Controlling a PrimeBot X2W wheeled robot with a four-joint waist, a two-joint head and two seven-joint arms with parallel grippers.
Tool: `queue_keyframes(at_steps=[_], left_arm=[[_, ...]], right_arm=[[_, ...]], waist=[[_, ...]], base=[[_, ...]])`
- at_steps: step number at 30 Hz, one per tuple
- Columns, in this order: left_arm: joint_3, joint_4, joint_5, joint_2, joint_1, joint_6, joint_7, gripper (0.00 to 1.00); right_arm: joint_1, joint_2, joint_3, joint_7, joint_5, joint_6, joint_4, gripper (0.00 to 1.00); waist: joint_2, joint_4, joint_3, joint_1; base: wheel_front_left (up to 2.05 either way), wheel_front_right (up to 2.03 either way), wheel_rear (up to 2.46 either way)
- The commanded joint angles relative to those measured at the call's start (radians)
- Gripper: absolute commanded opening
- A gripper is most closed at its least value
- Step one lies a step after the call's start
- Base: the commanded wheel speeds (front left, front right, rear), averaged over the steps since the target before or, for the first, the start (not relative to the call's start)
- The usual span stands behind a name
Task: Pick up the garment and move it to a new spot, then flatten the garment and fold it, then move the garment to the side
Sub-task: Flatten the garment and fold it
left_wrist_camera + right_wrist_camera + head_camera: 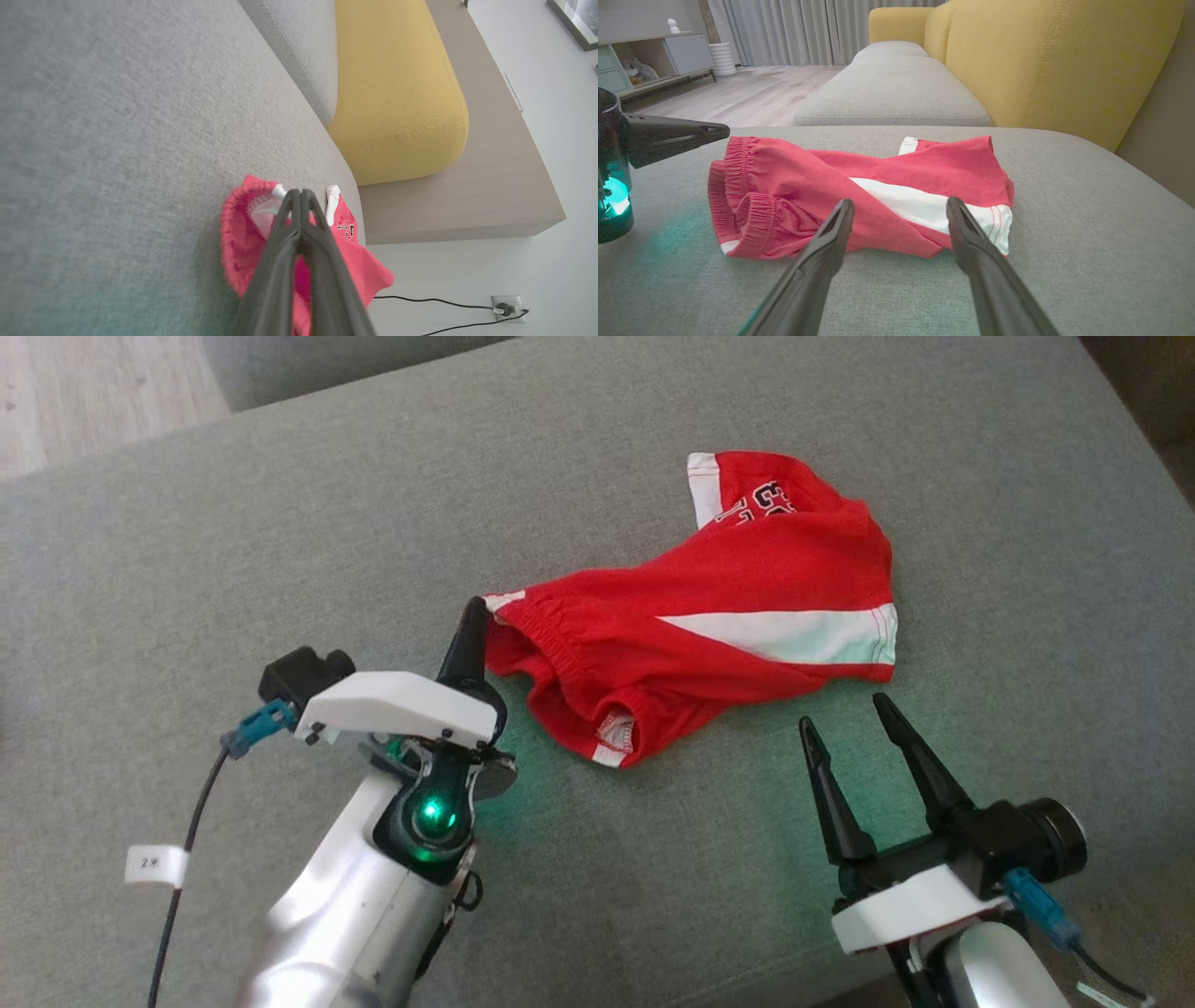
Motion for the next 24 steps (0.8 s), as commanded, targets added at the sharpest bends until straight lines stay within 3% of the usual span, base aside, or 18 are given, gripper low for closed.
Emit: queue_keyframes(at_steps=[1, 6, 7, 8, 9, 24], left_arm=[[0.019, -0.021, 0.013, 0.017, -0.027, -0.011, -0.008, 0.0], [0.016, -0.006, 0.002, 0.018, -0.01, -0.013, 0.006, 0.0], [0.018, -0.003, -0.004, 0.017, -0.007, -0.011, 0.011, 0.42], [0.018, -0.002, -0.012, 0.016, -0.005, -0.01, 0.019, 0.95], [0.018, -0.001, -0.019, 0.015, -0.004, -0.008, 0.028, 1.0], [0.047, 0.003, -0.057, 0.021, -0.039, 0.016, 0.059, 1.0]], right_arm=[[-0.013, -0.005, 0.024, -0.004, 0.009, -0.001, -0.023, 1.0], [-0.008, -0.005, 0.03, -0.004, 0.006, -0.001, -0.017, 1.0], [-0.007, -0.005, 0.031, -0.004, 0.006, -0.001, -0.017, 1.0], [-0.006, -0.005, 0.031, -0.004, 0.006, -0.001, -0.016, 1.0], [-0.004, -0.005, 0.031, -0.004, 0.005, -0.001, -0.015, 1.0], [-0.012, -0.005, 0.038, -0.004, 0.014, -0.001, -0.014, 1.0]], waist=[[0.0, 0.004, -0.008, 0.0], [0.0, 0.005, -0.028, 0.0], [0.0, 0.004, -0.031, 0.0], [0.0, 0.003, -0.034, 0.0], [0.0, 0.003, -0.037, 0.0], [0.0, -0.027, -0.006, 0.0]], base=[[0.0, 0.0, 0.0], [0.0, 0.0, 0.0], [0.0, 0.0, 0.0], [0.0, 0.0, 0.0], [0.0, 0.0, 0.0], [0.0, 0.0, 0.0]])
